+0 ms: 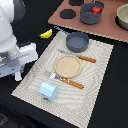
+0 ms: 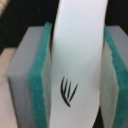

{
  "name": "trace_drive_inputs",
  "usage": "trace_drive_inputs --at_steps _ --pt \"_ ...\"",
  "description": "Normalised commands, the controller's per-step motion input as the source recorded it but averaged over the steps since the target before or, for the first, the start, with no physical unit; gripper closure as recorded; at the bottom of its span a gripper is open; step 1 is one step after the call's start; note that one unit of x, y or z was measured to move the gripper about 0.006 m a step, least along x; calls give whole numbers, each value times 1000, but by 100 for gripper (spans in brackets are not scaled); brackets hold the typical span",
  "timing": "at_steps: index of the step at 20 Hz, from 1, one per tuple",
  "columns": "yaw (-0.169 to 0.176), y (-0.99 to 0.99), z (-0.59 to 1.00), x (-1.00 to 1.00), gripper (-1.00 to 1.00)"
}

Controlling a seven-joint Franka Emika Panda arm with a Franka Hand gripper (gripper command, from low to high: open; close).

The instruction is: Interact with the objects in diverse but meaningful ways.

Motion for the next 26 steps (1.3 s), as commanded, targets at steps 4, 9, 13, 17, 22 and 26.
trace_drive_inputs --at_steps 4,9,13,17,22,26 --pt "-38 129 1000 270 100" --pt "-25 211 825 691 100" --pt "-1 454 586 854 100" --pt "0 553 568 883 100" --pt "0 577 346 781 100" --pt "0 424 86 654 100"
